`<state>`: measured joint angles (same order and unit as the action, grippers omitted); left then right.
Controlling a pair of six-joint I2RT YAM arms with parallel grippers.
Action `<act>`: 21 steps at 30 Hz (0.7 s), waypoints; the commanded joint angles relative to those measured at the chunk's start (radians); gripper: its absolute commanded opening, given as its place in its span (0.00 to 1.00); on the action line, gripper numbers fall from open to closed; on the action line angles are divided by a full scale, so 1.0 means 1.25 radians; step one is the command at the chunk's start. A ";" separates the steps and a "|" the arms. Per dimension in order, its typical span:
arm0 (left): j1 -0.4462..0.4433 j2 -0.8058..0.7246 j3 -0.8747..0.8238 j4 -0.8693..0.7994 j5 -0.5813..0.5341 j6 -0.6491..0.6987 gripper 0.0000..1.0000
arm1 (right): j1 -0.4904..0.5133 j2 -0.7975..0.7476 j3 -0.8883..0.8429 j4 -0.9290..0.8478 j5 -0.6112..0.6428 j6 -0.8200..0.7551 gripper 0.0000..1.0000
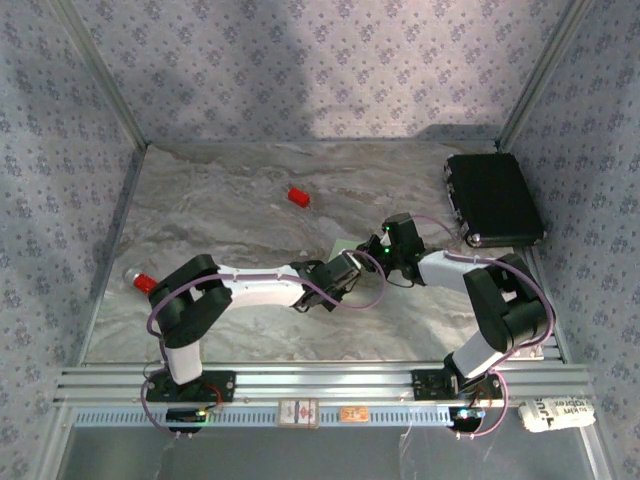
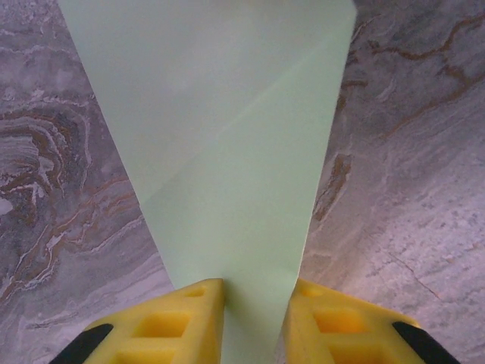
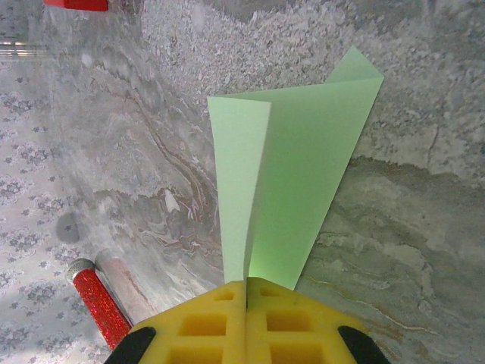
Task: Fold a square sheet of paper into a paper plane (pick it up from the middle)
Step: Fold the wing for the fifth time at the center of the table.
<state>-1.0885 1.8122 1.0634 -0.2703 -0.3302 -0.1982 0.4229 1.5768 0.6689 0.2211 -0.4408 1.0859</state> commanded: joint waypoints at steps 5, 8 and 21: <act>-0.005 0.012 0.022 -0.016 -0.012 0.004 0.16 | -0.003 -0.021 -0.008 0.001 0.003 0.014 0.04; -0.005 0.013 0.022 -0.014 -0.013 0.003 0.14 | -0.004 -0.027 -0.011 -0.002 0.007 0.013 0.05; -0.005 0.010 0.022 -0.012 -0.031 0.006 0.26 | -0.005 -0.025 -0.006 -0.001 0.000 0.006 0.02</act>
<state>-1.0889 1.8160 1.0664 -0.2695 -0.3431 -0.1986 0.4229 1.5593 0.6655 0.2211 -0.4404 1.0855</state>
